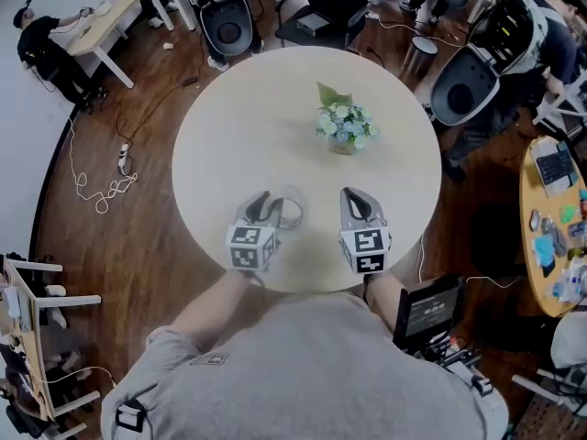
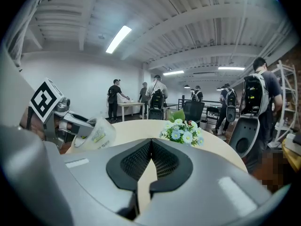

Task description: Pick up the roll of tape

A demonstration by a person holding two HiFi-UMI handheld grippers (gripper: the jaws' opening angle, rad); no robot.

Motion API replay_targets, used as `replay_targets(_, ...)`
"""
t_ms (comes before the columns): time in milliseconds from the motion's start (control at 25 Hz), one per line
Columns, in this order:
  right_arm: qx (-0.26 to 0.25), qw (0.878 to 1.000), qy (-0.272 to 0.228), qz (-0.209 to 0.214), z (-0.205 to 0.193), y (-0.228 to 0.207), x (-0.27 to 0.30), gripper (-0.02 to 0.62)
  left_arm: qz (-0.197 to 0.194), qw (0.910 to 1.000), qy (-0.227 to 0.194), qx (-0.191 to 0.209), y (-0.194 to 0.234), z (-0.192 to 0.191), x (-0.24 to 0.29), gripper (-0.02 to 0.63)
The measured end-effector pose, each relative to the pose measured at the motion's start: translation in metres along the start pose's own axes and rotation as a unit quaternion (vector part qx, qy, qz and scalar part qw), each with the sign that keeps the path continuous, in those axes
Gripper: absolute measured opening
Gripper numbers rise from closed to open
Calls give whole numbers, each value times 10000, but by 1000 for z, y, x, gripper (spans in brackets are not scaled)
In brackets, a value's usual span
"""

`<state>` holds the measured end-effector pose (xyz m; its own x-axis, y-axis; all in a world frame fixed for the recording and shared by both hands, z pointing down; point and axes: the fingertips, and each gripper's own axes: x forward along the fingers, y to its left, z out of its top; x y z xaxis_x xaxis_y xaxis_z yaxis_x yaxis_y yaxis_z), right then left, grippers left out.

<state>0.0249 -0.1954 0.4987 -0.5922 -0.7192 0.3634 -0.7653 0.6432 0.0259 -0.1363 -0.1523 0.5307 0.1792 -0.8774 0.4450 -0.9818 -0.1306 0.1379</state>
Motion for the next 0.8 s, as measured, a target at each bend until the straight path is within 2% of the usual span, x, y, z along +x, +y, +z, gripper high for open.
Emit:
replay_targets(480,-119,9995,-94,-266,-1,96,-61,14,-280,9991,-314,-81,17,-26,-99,120)
replay_targets(800,-112,9986,-7,-518,-19,127,-111,14,-539,9980,-316,-117,3,-52,-142,120)
